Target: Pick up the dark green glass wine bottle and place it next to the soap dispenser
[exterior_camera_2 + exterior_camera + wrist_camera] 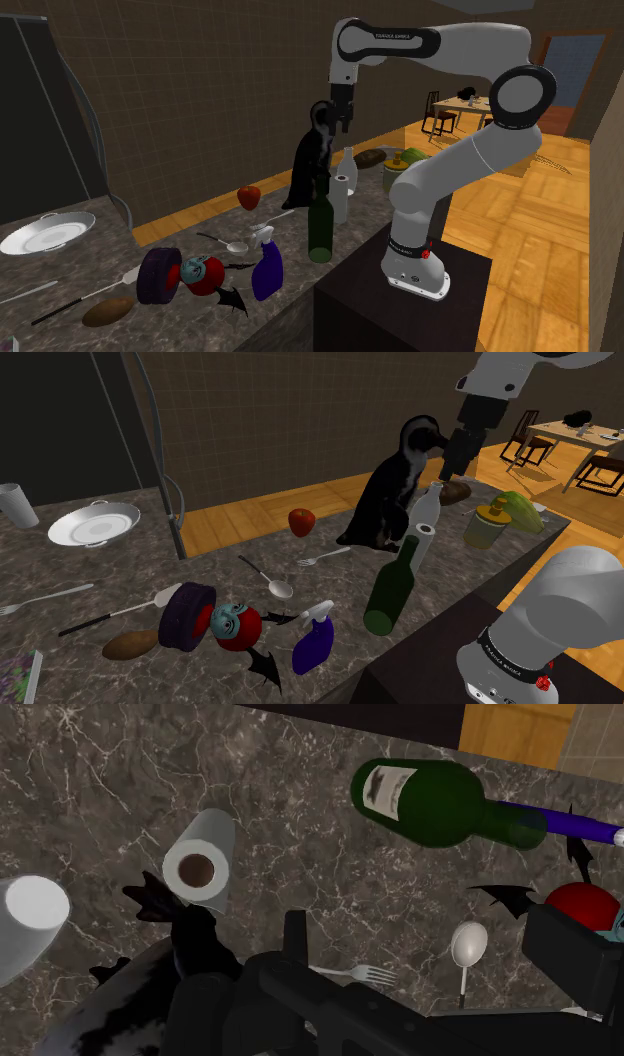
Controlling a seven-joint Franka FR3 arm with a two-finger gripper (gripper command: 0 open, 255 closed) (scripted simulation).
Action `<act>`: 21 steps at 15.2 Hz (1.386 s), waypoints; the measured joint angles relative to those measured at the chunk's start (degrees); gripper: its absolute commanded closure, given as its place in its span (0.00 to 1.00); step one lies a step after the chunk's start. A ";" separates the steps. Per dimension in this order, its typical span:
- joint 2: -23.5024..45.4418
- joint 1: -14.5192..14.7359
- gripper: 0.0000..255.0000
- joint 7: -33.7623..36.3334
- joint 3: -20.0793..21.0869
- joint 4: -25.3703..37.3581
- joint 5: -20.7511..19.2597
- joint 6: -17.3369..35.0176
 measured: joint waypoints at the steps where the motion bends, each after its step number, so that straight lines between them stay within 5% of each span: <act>1: 0.00 0.00 0.00 0.00 0.00 0.00 0.00 0.00; 14: -0.61 4.20 0.00 16.40 17.90 -12.44 7.21 11.74; 21: 0.25 4.84 0.00 17.25 20.00 -17.67 8.60 17.79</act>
